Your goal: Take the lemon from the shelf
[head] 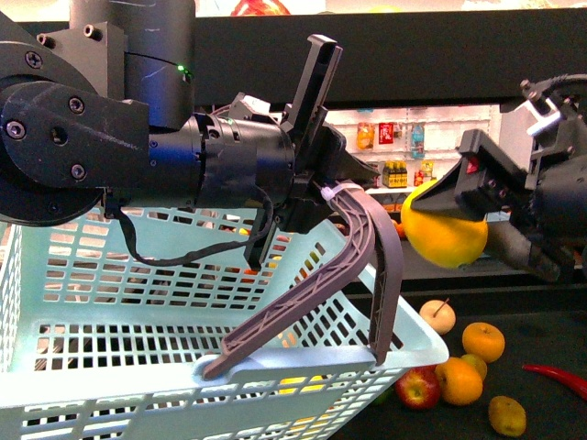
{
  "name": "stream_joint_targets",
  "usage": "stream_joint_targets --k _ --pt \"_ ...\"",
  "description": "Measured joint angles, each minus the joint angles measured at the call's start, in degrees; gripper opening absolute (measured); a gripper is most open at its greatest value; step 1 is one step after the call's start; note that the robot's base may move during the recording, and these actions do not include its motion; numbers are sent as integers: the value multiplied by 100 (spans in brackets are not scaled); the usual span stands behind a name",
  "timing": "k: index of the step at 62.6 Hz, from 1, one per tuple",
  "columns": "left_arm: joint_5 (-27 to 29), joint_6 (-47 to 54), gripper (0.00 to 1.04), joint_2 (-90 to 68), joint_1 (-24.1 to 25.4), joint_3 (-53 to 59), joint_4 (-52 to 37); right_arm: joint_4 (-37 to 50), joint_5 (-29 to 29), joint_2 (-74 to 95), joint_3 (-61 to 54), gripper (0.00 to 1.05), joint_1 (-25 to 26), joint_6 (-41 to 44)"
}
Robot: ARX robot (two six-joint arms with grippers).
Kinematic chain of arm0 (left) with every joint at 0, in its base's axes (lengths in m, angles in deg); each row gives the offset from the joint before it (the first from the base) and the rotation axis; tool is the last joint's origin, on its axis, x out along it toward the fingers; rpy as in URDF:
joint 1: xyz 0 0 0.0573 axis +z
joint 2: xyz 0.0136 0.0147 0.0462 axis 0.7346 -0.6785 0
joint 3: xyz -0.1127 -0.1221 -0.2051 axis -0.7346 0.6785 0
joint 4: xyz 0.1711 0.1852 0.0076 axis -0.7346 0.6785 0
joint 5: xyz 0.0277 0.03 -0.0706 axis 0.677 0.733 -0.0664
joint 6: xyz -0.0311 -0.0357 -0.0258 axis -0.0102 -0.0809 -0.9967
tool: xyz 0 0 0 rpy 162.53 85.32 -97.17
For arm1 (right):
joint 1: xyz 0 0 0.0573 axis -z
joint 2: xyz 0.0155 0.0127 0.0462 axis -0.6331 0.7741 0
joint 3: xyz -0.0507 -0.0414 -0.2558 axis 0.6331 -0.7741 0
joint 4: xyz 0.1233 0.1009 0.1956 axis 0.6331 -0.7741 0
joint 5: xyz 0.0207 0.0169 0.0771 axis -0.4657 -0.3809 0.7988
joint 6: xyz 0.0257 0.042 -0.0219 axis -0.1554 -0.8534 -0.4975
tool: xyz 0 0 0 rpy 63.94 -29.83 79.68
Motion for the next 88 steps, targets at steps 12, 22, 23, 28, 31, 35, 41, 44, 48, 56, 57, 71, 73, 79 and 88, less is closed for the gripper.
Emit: stream_joint_targets --k 12,22,23,28,31,35,41,44,48,56,57,71,73,79,88 --pt "-2 2 6 0 0 0 0 291 -188 203 -94 62 -363 -289" --pt "0 -2 6 0 0 0 0 376 -267 466 -94 62 -503 -391" --pt "2 0 6 0 0 0 0 391 -271 522 -92 62 -520 -415" --pt "0 7 6 0 0 0 0 415 -323 702 -66 62 -562 -472" --pt "0 4 6 0 0 0 0 446 -356 809 -50 62 -581 -503" --pt "-2 0 6 0 0 0 0 490 -385 909 -39 62 -605 -540" --pt "0 2 6 0 0 0 0 525 -398 1005 -17 62 -638 -566" --pt "0 2 6 0 0 0 0 525 -417 1051 13 62 -656 -581" --pt "-2 2 6 0 0 0 0 546 -431 1091 48 62 -684 -581" --pt "-4 0 6 0 0 0 0 612 -428 1113 61 80 -730 -584" --pt "-4 2 6 0 0 0 0 621 -426 1113 61 82 -730 -584" --pt "-2 -9 6 -2 0 0 0 535 -588 999 81 97 -636 -485" --pt "0 -13 6 -9 0 0 0 431 -693 916 81 97 -599 -387" --pt "7 -11 6 -11 0 0 0 -140 -1248 496 87 97 -466 160" --pt "4 -7 6 -11 0 0 0 -461 -1810 -413 -136 97 -273 1228"
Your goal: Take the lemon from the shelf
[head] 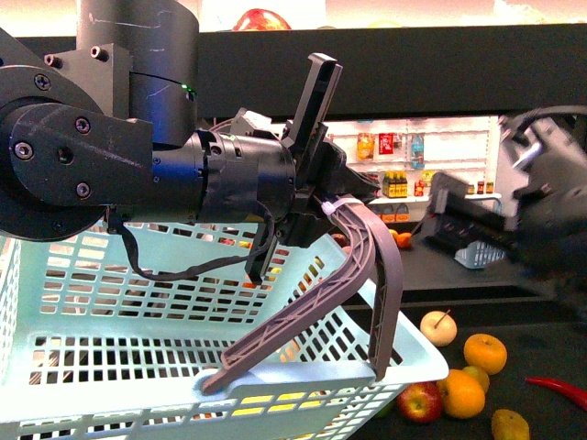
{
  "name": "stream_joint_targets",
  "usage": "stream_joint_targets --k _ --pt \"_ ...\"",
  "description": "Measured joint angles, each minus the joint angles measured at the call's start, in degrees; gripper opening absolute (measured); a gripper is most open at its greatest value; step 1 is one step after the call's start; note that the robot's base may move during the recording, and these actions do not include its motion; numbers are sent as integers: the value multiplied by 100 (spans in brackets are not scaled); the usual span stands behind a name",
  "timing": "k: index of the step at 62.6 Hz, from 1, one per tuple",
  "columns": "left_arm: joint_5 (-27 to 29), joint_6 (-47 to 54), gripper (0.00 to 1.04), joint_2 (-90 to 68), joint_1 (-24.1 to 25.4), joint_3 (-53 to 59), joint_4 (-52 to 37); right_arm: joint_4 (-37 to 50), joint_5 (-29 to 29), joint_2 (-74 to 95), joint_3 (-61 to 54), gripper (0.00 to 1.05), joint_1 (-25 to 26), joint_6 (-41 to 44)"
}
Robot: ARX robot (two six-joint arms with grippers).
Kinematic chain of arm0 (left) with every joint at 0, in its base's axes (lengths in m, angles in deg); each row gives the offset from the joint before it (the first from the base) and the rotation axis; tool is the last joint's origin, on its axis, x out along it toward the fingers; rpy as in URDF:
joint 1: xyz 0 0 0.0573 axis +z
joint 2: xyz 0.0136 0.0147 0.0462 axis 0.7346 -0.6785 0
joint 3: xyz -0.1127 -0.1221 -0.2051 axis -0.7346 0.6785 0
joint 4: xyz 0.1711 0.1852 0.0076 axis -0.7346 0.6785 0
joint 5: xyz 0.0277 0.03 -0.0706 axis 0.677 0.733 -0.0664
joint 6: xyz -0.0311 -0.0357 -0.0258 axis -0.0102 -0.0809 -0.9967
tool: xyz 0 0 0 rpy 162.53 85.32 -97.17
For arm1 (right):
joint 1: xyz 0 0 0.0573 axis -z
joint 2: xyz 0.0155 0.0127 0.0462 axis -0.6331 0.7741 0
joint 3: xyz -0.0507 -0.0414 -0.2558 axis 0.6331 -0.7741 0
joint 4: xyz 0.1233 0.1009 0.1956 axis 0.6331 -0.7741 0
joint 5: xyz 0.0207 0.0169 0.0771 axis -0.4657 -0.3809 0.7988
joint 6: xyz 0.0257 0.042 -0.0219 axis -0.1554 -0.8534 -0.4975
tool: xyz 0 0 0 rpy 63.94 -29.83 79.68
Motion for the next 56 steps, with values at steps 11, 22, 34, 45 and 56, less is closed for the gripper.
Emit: stream_joint_targets --k 11,22,34,45,56 --pt "-7 -4 6 -9 0 0 0 -428 -186 -1502 -680 97 297 964" --pt "-4 -4 6 -9 0 0 0 -1292 -227 -3206 -1506 97 706 1473" --pt "-7 -7 6 -9 0 0 0 -2221 -310 -5145 -2151 97 1128 1692" --pt "2 0 6 -11 0 0 0 -1738 -138 -6548 -3051 73 1211 1759" --pt "-22 -11 6 -15 -4 0 0 -1532 -319 -6854 -3792 45 837 1777"
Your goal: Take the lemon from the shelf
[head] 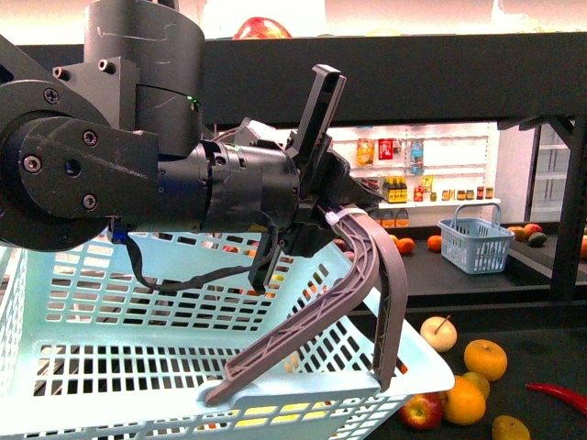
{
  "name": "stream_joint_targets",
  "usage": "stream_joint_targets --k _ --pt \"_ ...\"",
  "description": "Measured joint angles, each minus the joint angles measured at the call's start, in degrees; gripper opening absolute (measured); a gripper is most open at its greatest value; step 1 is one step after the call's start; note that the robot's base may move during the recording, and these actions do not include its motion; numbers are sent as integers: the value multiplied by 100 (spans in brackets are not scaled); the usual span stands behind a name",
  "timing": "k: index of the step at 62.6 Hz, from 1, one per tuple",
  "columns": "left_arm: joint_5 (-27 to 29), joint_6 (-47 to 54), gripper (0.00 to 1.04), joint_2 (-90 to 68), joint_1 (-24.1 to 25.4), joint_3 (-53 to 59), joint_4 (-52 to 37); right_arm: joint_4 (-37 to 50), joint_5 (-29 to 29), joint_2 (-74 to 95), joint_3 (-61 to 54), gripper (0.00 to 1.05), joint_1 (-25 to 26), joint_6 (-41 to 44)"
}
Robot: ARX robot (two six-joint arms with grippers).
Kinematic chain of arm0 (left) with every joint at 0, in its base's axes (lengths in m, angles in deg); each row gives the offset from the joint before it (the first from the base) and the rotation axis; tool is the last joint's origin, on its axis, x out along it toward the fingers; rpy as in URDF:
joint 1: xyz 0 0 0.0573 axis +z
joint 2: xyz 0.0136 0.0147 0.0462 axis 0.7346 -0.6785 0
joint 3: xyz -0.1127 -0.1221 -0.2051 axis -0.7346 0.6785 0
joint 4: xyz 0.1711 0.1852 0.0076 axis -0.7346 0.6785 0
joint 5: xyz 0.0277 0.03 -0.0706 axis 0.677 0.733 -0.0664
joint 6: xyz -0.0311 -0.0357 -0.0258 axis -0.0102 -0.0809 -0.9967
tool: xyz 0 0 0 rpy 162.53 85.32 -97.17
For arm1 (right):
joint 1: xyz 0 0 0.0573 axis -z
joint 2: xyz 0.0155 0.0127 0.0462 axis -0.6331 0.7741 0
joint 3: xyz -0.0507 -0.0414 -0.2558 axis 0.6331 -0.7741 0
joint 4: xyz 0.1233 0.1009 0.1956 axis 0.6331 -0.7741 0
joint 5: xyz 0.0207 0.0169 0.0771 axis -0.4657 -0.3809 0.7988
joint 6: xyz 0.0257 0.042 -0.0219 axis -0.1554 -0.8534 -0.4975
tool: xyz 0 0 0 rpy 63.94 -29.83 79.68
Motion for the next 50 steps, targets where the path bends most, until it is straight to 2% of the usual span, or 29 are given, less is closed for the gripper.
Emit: stream_joint_targets --k 18,28,50 --pt "17 -9 6 -4 7 0 0 210 -26 -466 -619 2 -7 11" --pt "20 -7 6 -4 9 0 0 -247 -46 -1062 -905 3 -13 17" --pt "17 -2 6 -4 9 0 0 -212 -35 -1460 -1239 3 -15 17"
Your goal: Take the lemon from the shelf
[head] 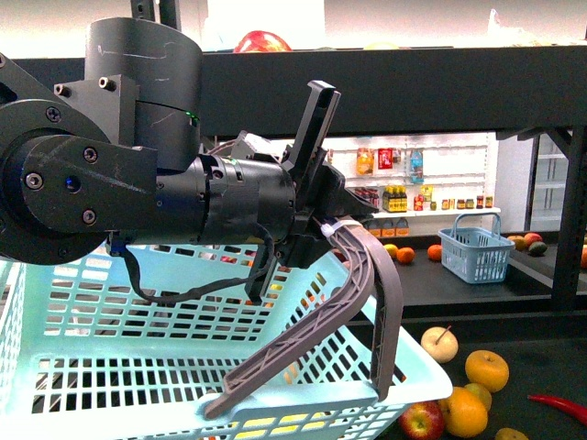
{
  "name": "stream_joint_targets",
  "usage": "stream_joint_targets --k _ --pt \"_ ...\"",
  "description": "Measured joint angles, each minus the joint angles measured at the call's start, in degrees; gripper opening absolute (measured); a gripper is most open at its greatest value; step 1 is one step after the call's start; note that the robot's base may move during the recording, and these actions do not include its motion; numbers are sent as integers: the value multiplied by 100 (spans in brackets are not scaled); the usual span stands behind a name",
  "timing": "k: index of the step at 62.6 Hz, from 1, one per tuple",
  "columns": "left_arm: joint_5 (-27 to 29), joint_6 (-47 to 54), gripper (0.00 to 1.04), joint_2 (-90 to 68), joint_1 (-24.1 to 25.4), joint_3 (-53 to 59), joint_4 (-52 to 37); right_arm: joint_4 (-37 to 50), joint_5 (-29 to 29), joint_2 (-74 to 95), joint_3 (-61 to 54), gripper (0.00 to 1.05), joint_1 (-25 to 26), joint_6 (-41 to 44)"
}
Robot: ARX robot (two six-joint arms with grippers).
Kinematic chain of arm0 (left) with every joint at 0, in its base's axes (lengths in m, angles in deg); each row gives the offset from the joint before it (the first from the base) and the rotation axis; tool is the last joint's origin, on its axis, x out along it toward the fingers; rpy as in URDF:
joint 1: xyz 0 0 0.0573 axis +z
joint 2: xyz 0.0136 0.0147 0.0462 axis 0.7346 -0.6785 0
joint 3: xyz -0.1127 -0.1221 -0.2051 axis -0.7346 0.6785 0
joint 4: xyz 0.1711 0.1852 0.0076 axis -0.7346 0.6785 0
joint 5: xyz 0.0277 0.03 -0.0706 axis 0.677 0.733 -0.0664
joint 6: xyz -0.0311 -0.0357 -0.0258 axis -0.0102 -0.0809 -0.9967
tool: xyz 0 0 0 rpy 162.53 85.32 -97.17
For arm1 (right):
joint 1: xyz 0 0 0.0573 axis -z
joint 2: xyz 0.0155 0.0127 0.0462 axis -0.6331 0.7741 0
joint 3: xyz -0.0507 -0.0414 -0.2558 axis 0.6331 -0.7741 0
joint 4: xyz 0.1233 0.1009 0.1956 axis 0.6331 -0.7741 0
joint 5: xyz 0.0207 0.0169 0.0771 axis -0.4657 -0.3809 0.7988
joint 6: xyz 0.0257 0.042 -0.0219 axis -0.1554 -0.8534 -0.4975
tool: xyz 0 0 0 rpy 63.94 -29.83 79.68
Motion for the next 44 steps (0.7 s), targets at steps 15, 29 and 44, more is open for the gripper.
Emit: stream_joint_targets --k 15,29,44 --pt "2 -2 6 0 -2 0 0 37 0 -122 -138 3 0 0" --pt "-2 -4 6 0 -2 0 0 68 0 -337 -356 3 -2 0" --pt "-2 -4 6 0 -2 0 0 79 -2 -404 -385 3 -2 2"
